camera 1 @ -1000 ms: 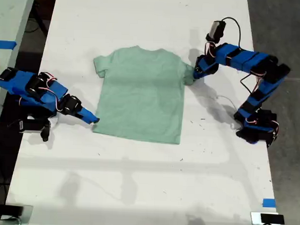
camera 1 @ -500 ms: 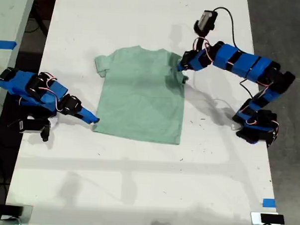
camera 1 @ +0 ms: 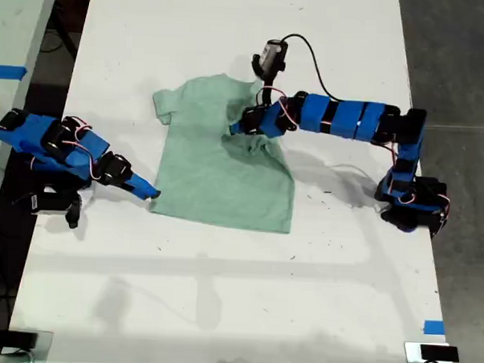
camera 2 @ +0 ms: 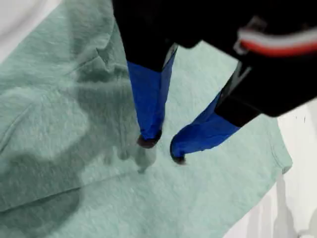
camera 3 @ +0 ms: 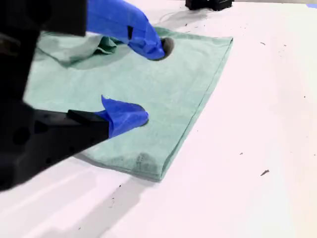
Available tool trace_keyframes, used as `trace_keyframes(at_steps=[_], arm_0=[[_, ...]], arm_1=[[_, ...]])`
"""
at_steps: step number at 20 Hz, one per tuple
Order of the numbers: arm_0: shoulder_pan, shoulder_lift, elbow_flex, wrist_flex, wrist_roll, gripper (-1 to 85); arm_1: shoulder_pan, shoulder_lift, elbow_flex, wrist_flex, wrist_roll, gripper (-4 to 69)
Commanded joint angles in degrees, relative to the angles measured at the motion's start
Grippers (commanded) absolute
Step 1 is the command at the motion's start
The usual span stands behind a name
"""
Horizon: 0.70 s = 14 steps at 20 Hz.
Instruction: Fold t shirt
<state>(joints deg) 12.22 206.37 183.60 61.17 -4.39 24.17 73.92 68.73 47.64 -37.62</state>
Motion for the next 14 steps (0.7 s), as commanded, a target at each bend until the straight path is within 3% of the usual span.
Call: trace_keyframes(at_steps=[1,4,7,14], arm_0=[[0.3,0.2,0.4,0.0,-1.1,17.9],[0.3,0.2,0.4,0.0,-1.1,17.9],[0.3,0.2,0.4,0.0,-1.1,17.9],[0.3,0.2,0.4,0.0,-1.1,17.9]], arm_1=[[2.2,4.7,-7.1,10.0,0.0,1.4],[4.9,17.5,0.4,16.9,-0.1,1.4],[4.3,33.2,15.9,18.5,2.0,1.4],[-4.9,74.8,66.6,10.8,13.4,1.4]])
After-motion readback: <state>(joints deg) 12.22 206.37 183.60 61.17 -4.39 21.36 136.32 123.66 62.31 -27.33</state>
